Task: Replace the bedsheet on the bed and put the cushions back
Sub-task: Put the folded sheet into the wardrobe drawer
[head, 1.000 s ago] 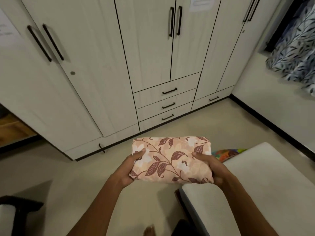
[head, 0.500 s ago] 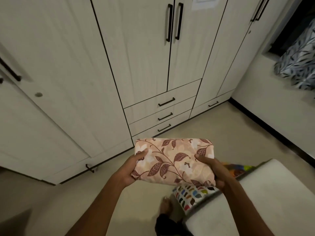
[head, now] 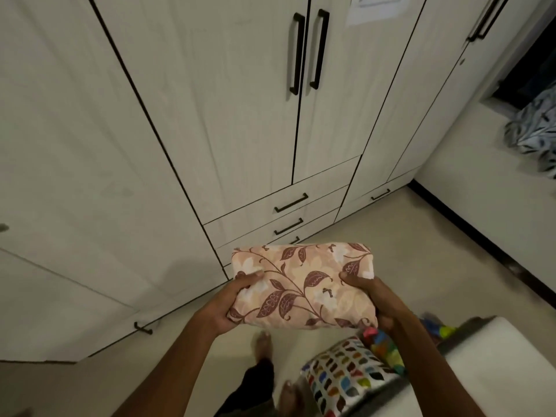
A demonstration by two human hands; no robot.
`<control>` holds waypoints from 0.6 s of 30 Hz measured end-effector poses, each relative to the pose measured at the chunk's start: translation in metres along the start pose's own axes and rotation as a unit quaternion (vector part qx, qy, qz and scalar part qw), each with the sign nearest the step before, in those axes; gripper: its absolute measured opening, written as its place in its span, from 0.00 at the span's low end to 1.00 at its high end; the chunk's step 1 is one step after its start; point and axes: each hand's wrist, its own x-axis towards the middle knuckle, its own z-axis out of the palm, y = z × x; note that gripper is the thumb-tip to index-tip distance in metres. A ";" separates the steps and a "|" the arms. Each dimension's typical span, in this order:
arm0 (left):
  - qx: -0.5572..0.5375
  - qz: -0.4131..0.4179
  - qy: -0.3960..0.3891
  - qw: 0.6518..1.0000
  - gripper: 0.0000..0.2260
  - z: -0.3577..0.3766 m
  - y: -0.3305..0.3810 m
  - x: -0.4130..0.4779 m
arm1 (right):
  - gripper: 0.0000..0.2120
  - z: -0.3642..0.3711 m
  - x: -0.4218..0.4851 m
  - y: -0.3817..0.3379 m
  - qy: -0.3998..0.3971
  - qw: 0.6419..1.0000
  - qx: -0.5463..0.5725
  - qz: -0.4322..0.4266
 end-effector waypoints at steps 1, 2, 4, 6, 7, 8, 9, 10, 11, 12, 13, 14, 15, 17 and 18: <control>0.001 0.000 0.001 1.000 0.20 0.000 0.011 0.011 | 0.28 0.002 0.012 -0.008 0.002 1.000 -0.007 -0.003; 0.002 0.000 0.000 1.000 0.20 0.001 0.018 0.017 | 0.27 0.003 0.021 -0.012 0.001 1.000 -0.008 -0.001; -0.001 -0.001 -0.006 1.000 0.22 -0.001 0.037 0.038 | 0.24 0.004 0.045 -0.022 0.002 1.000 0.000 0.004; -0.005 0.002 -0.008 1.000 0.23 -0.004 0.056 0.058 | 0.24 0.007 0.063 -0.033 0.008 1.000 0.010 0.009; -0.004 0.003 -0.014 1.000 0.24 -0.005 0.065 0.068 | 0.23 0.009 0.072 -0.040 0.006 1.000 0.011 0.007; -0.005 0.003 -0.016 1.000 0.26 -0.005 0.074 0.077 | 0.23 0.011 0.079 -0.048 0.007 1.000 0.006 0.003; -0.011 0.002 -0.021 1.000 0.27 -0.004 0.082 0.086 | 0.22 0.013 0.086 -0.057 0.012 1.000 -0.001 0.002; -0.017 0.001 -0.030 0.999 0.27 -0.003 0.087 0.091 | 0.22 0.014 0.091 -0.062 0.016 1.000 -0.005 0.003; -0.020 -0.001 -0.037 0.999 0.27 -0.002 0.095 0.100 | 0.22 0.014 0.099 -0.068 0.021 1.000 -0.004 0.002; -0.024 -0.004 -0.042 0.999 0.26 0.000 0.102 0.109 | 0.23 0.013 0.107 -0.074 0.028 1.000 -0.003 0.004; -0.029 -0.004 -0.048 0.998 0.24 0.003 0.108 0.113 | 0.24 0.013 0.112 -0.079 0.033 0.999 -0.005 0.005; -0.040 -0.003 -0.058 0.998 0.23 0.006 0.113 0.114 | 0.24 0.014 0.115 -0.082 0.032 0.999 -0.001 0.004; -0.061 -0.003 -0.064 0.996 0.21 0.007 0.117 0.119 | 0.24 0.014 0.120 -0.085 0.032 0.999 0.001 0.006; -0.107 0.002 -0.052 0.993 0.21 0.006 0.124 0.129 | 0.23 0.015 0.132 -0.094 0.034 0.999 0.002 0.009; -0.125 0.005 -0.050 0.991 0.22 0.005 0.126 0.134 | 0.23 0.015 0.138 -0.098 0.033 0.999 0.004 0.011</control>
